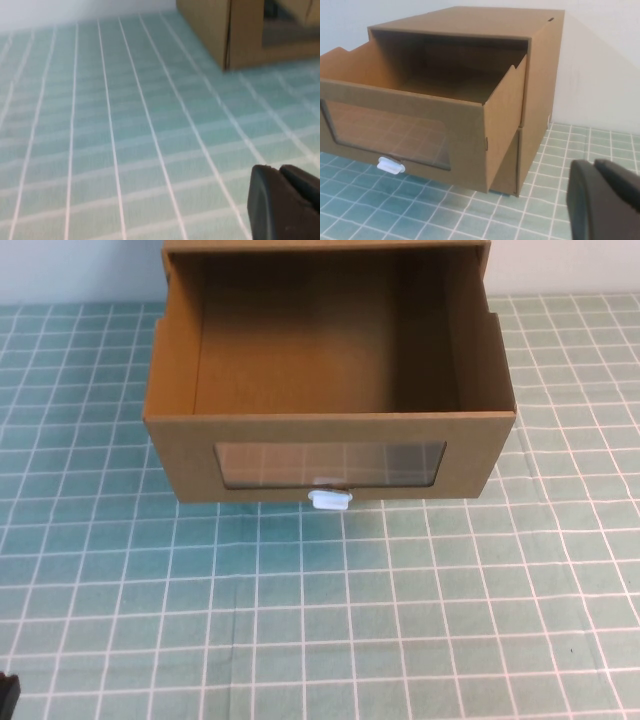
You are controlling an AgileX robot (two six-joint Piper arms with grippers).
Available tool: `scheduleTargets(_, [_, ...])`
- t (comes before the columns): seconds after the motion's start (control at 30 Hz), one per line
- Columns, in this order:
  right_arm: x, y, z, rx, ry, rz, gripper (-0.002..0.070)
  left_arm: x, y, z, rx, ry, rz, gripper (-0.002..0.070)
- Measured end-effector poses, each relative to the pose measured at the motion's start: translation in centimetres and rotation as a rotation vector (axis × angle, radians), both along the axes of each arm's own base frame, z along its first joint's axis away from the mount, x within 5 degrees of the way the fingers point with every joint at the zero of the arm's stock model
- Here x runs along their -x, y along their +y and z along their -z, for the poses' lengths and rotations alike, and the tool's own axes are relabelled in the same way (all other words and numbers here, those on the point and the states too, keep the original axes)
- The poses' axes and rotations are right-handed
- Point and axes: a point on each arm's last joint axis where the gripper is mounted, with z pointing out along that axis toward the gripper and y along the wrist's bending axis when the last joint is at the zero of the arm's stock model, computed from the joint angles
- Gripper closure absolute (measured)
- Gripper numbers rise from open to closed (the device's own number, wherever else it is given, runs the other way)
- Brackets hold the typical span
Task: Open the shoe box
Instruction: 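Pull the top drawer of the cardboard box fully open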
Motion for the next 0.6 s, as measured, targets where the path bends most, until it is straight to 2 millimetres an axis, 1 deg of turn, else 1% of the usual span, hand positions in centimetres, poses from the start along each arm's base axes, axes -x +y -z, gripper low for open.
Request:
scheduleTargets(0.1, [0.01,0.02,0.03,0.001,0.003,-0.003,0.0689,0.11,0.11,0.44,-0.042,0.043,0.0,0.068])
scheduleTargets(0.6, [0.37,0.64,0.91,0.037,0.092,-0.081,0.0689,0.14,0.15,0.53,-0.055,0.049,0.0,0.068])
